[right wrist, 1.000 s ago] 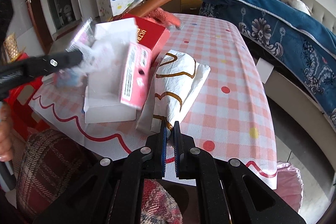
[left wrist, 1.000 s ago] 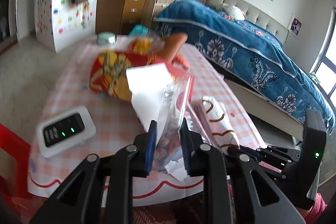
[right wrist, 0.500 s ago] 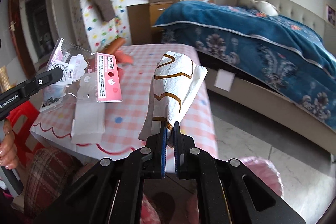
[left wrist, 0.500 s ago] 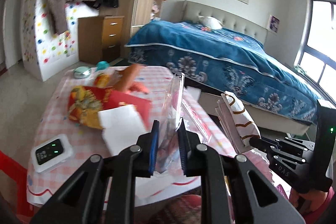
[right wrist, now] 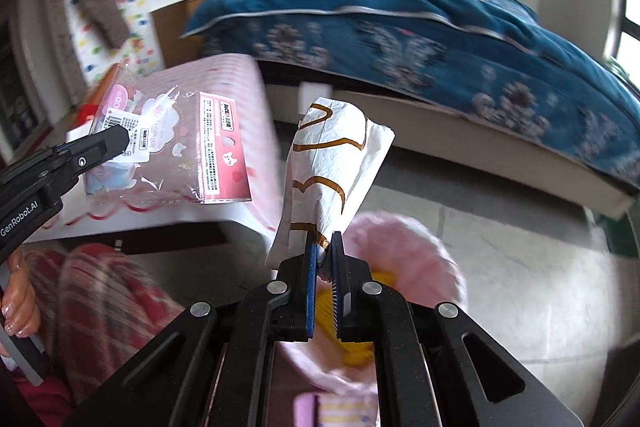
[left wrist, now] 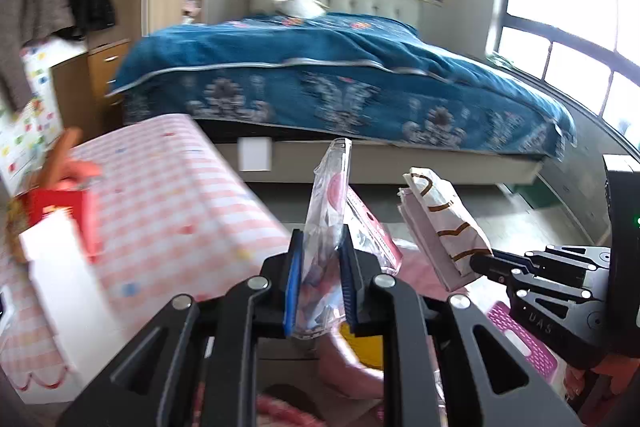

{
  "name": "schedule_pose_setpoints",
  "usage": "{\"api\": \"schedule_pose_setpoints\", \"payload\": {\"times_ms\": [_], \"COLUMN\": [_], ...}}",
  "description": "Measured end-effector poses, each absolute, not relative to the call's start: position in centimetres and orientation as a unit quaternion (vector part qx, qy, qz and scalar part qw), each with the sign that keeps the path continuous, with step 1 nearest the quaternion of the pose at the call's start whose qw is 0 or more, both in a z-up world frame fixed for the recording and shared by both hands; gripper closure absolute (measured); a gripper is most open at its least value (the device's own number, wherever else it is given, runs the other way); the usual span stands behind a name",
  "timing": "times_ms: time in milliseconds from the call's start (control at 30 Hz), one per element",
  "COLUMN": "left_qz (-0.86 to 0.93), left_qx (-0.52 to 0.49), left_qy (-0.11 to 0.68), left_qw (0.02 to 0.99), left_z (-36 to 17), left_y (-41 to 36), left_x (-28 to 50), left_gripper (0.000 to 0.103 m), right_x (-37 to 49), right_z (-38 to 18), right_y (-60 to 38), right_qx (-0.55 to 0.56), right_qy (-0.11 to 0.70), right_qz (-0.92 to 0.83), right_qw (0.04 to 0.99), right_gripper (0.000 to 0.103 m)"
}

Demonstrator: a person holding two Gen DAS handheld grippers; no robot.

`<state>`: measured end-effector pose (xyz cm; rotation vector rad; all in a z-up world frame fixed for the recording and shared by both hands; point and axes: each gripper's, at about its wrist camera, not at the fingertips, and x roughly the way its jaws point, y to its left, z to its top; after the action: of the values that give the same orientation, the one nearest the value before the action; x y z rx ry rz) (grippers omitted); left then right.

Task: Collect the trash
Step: 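Carry both bags over the pink bin and open both grippers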

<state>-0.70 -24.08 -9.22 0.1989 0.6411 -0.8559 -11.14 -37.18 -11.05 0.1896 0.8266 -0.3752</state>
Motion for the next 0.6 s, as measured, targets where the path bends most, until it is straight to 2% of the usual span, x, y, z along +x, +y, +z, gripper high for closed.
{"api": "schedule_pose_setpoints", "payload": {"times_ms": [267,467,533,600], "left_qz": [-0.426,-0.427,-0.427,-0.428], "left_qx": [0.153,0.172,0.174,0.167], "left_qy": [0.330,0.357,0.371,0.376], "left_qw": [0.828,0.813,0.806,0.805], "left_z": [-12.4,-14.6,-15.3,-15.5], "left_y": [-30.3,-32.6,-33.0,-33.0], "left_x": [-2.0,-1.4,-1.0,-0.6], "left_gripper": [0.087,0.080,0.061,0.047], "right_x": [-13.7,-13.1,-12.5,-12.1], "right_z": [-14.2,-16.3,-17.3,-17.8], "right_y": [-41.3,-42.7,-43.3,-43.6], "right_qx": [0.128,0.140,0.147,0.152], "right_qy": [0.423,0.429,0.437,0.443], "right_qz": [-0.211,-0.205,-0.207,-0.206], "right_qw": [0.872,0.868,0.863,0.859], "right_gripper": [0.094,0.091,0.090,0.081]}}
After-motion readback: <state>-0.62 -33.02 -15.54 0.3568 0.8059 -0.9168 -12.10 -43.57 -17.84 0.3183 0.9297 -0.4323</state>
